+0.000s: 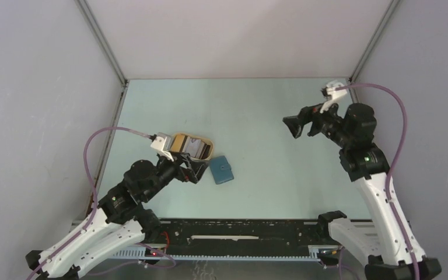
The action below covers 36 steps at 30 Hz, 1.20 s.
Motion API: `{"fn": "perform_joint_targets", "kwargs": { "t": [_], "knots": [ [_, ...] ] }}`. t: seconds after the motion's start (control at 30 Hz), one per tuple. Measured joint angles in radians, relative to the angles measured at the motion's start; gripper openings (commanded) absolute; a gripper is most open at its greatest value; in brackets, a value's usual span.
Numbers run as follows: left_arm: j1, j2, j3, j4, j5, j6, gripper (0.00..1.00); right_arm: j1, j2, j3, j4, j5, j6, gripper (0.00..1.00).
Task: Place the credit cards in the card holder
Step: Open the card holder at the center of the board.
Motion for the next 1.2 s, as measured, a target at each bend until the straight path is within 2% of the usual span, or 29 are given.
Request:
{"fn": "perform_joint_targets", "kwargs": {
  "t": [0.13,0.33,0.5,0.63,0.77,0.93,1.1,1.2],
  "knots": [
    [0.011,-0.003,-0.034,0.066,0.012,-0.001,1.0,-0.121,-0.102,-0.097,0.053,-0.062,0.103,1.0],
    [0.031,0.047,-0.134,0.159,0.061,-0.037,1.0,-0.226,-0.108,-0.181,0.135,-0.202,0.157,1.0],
    [0.056,0.134,-0.212,0.269,0.097,-0.121,1.0,-0.248,-0.051,-0.233,0.101,-0.433,0.063,1.0],
    [0.084,0.232,-0.262,0.362,0.109,-0.21,0.92,-0.213,-0.003,-0.235,0.021,-0.551,-0.101,1.0],
    [0.127,0.337,-0.286,0.389,0.098,-0.292,0.86,-0.147,0.044,-0.235,-0.042,-0.578,-0.225,1.0],
    [0.144,0.436,-0.282,0.383,0.034,-0.343,0.83,-0.097,0.097,-0.235,-0.085,-0.55,-0.298,1.0],
    [0.144,0.621,-0.203,0.309,-0.01,-0.389,0.67,-0.082,0.108,-0.235,-0.101,-0.523,-0.328,1.0],
    [0.144,0.722,-0.154,0.308,-0.009,-0.418,0.65,-0.079,0.108,-0.235,-0.101,-0.517,-0.335,1.0]
  ]
}}
